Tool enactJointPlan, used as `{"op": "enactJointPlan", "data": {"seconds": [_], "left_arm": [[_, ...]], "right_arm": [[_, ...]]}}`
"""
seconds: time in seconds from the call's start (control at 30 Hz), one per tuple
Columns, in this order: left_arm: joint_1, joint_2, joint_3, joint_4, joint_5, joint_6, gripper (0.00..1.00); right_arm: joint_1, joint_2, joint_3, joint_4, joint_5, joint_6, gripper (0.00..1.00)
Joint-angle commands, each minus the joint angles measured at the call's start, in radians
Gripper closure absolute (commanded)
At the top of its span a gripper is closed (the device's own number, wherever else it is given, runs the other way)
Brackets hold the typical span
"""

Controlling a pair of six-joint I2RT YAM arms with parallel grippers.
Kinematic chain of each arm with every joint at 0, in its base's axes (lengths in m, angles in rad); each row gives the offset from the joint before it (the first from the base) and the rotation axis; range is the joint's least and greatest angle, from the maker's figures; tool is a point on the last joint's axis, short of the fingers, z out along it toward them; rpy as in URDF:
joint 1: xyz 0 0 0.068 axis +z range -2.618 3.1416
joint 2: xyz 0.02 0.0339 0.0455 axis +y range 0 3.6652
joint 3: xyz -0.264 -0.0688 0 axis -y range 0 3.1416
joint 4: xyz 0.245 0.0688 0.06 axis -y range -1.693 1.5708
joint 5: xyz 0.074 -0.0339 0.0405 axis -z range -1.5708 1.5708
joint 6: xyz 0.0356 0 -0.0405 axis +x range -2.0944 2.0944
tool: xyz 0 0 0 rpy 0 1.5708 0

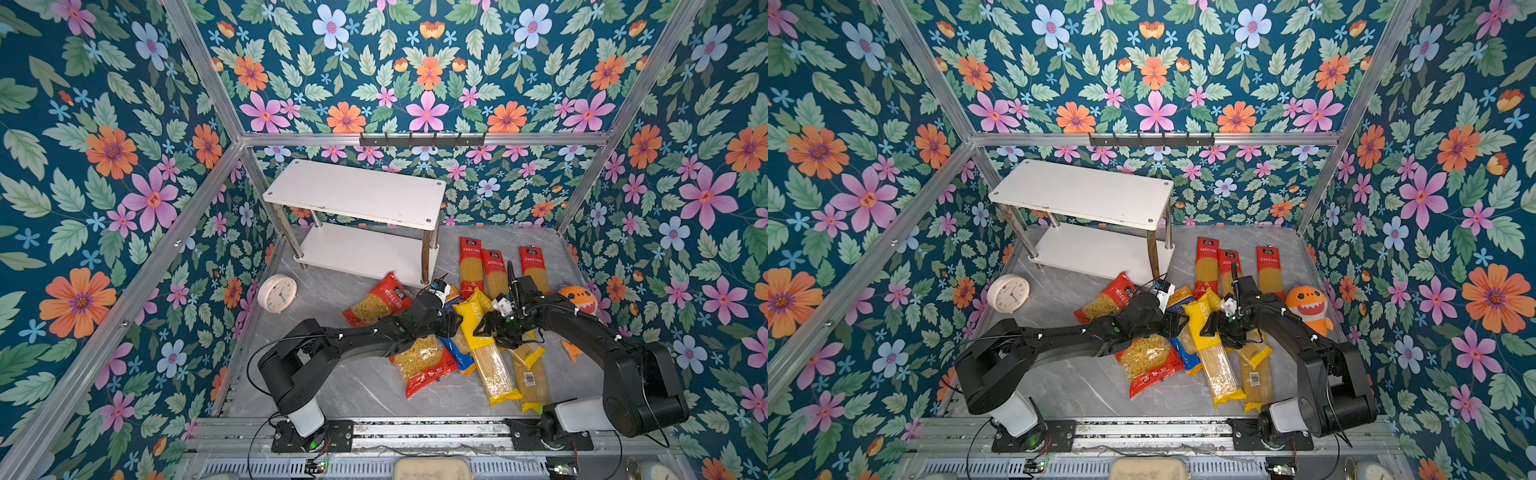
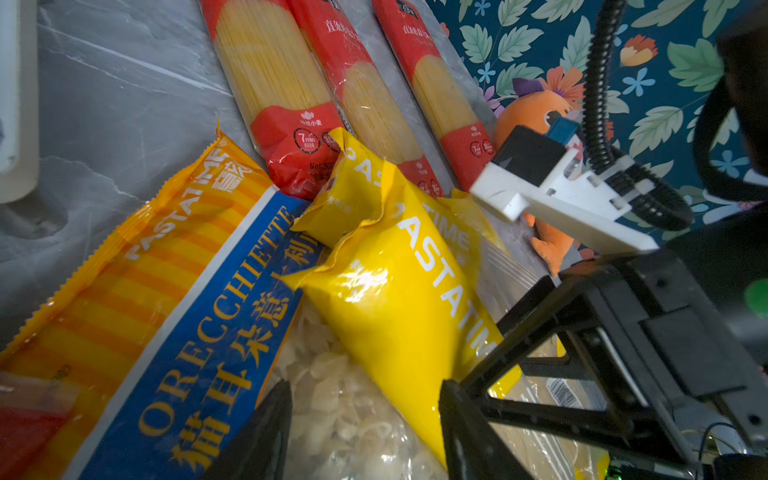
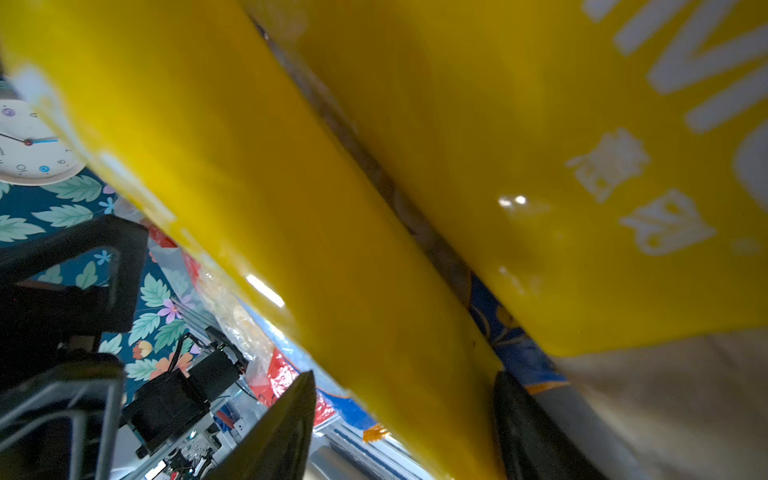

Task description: Place and organize the pasta boxes and bags onto the shelf

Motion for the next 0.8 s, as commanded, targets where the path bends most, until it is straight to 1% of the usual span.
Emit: {"op": "enactJointPlan", "data": {"seconds": [0.0, 0.1, 0.17, 0.27, 0.33, 0.4, 0.47, 0.53, 0.6, 0.63, 0.7, 0.77], "left_arm": [[0.012, -0.021, 0.011, -0.008, 0.011, 0.025, 0.42], [0.042, -0.055, 0.009, -0.024, 0.047, 0.034, 0.44], [0.072, -0.085, -0.007, -0.021, 0.081, 0.028, 0.44], [0.129, -0.127, -0.043, 0.016, 0.207, 0.017, 0.46], [0.154, -0.150, -0.056, 0.015, 0.249, 0.016, 0.49], [0.167, -0.170, -0.065, -0.001, 0.265, 0.028, 0.50], [0.174, -0.187, -0.072, -0.016, 0.254, 0.035, 0.50], [0.185, -0.204, -0.085, -0.017, 0.249, 0.027, 0.49], [0.204, -0.220, -0.101, -0.005, 0.247, 0.003, 0.49], [0.212, -0.226, -0.108, 0.004, 0.248, -0.008, 0.49], [0.229, -0.240, -0.122, 0.022, 0.254, -0.028, 0.49], [0.235, -0.245, -0.126, 0.026, 0.248, -0.031, 0.48]], "right_arm": [[0.002, 0.004, -0.006, 0.039, -0.111, -0.043, 0.38], [0.002, 0.000, -0.023, 0.070, -0.177, -0.068, 0.46], [0.002, 0.005, -0.023, 0.074, -0.196, -0.073, 0.52], [0.002, 0.010, -0.017, 0.079, -0.198, -0.071, 0.63], [0.002, 0.010, -0.032, 0.122, -0.235, -0.042, 0.69], [0.002, 0.004, -0.040, 0.159, -0.254, -0.008, 0.75], [0.002, -0.009, -0.040, 0.181, -0.260, 0.025, 0.78], [0.002, -0.027, -0.036, 0.208, -0.273, 0.071, 0.80], [0.002, -0.046, -0.037, 0.267, -0.292, 0.144, 0.83], [0.002, -0.050, -0.045, 0.312, -0.301, 0.192, 0.84], [0.002, -0.050, -0.069, 0.437, -0.322, 0.329, 0.87], [0.009, -0.054, -0.094, 0.540, -0.288, 0.443, 0.87]]}}
